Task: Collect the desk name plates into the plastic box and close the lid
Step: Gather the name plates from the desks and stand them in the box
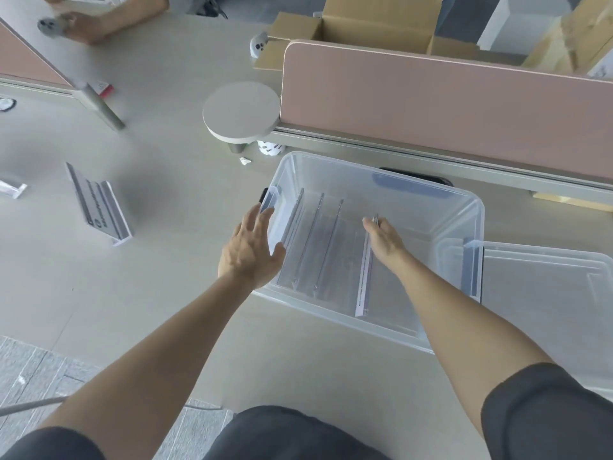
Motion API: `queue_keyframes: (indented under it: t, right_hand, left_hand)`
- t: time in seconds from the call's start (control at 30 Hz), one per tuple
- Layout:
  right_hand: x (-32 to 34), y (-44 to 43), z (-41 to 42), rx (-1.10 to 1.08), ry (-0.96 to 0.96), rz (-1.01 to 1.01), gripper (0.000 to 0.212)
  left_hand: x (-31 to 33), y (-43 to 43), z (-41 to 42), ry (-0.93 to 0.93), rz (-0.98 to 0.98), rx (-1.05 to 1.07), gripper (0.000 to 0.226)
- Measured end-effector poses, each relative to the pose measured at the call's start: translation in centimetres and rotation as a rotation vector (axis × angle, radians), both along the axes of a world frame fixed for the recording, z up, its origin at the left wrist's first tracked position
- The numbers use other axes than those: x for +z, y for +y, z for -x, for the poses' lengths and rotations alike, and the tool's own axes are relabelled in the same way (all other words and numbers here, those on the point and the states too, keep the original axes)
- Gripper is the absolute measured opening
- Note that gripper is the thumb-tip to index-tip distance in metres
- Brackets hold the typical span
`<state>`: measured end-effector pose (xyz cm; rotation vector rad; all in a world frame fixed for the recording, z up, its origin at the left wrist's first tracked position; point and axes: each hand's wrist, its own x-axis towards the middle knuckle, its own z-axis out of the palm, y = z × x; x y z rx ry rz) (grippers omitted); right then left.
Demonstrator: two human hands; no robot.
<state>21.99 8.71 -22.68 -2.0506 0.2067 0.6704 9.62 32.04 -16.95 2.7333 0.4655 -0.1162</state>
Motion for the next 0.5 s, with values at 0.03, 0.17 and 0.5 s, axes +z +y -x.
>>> queue_keyframes:
  t: [0.03, 0.17, 0.5]
  right_hand:
    - [-0.2, -0.2, -0.2, 0.021, -0.006, 0.025, 0.046]
    - [0.8, -1.8, -0.5, 0.161, -0.034, 0.032, 0.078]
    - [1.9, -4.7, 1.5, 0.751, 0.068, 0.260, 0.142]
  left_hand:
    - [0.0, 0.0, 0.0, -0.006, 0.006, -0.002, 0.066]
    - [-0.3, 0.2, 0.0, -0.028, 0.020, 0.002, 0.064]
    - [-0.4, 0.2, 0.1, -0.067, 0.055, 0.032, 0.061]
